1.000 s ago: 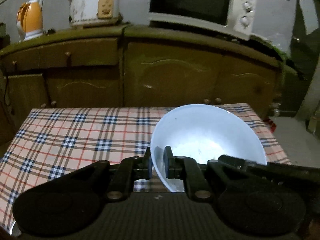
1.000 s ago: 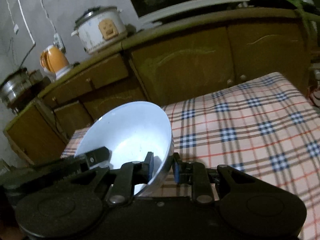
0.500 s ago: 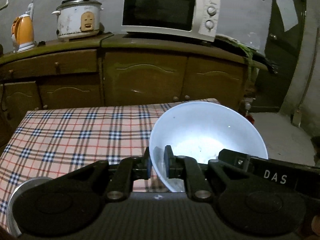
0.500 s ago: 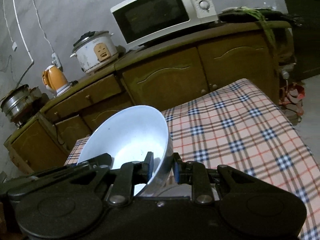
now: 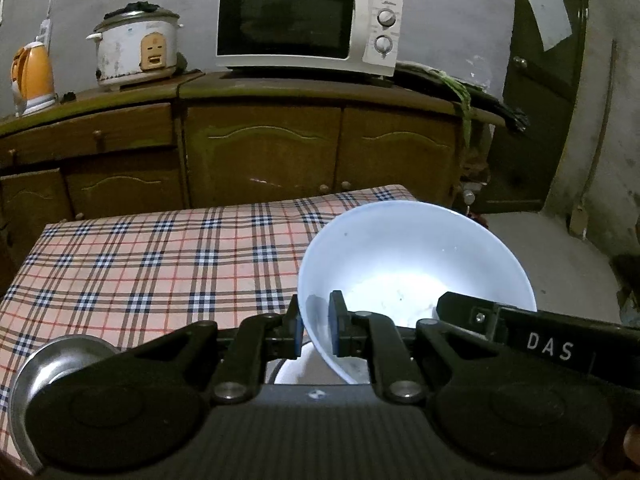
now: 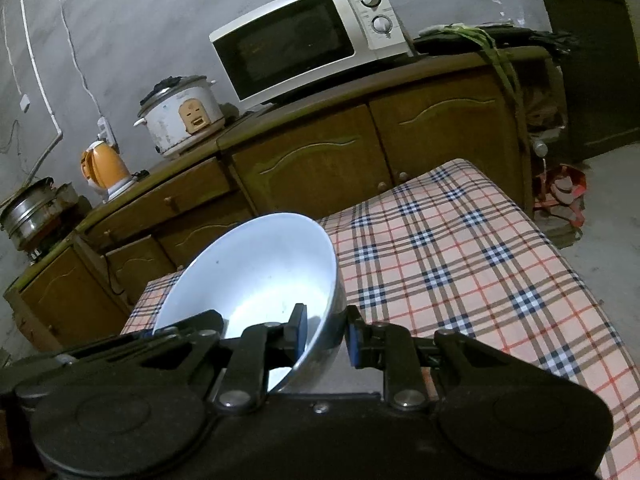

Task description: Organize plates and bowls

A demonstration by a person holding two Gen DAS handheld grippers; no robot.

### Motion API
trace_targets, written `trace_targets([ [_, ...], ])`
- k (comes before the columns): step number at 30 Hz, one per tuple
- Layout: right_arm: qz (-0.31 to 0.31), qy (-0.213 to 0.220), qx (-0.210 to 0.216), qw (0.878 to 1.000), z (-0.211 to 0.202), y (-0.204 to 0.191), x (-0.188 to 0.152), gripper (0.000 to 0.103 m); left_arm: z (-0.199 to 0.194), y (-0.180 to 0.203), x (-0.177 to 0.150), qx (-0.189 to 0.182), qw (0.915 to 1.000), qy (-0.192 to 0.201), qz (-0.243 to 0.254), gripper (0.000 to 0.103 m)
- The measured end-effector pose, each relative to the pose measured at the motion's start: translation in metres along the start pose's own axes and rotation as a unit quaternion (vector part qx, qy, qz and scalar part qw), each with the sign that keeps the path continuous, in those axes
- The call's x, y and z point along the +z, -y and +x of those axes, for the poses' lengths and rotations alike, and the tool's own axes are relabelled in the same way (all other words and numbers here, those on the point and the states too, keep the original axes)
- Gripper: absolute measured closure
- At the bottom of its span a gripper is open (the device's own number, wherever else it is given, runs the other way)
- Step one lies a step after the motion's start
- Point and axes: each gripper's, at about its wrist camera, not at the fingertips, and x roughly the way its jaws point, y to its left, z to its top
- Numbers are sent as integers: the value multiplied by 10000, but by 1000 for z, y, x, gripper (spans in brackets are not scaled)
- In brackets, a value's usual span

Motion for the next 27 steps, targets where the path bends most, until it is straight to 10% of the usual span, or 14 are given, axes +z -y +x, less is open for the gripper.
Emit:
trace_targets([
  [27,122,-294,-134,9994,9,14,-30,76,11,-1,-30,-120,9991,-401,-1,90],
])
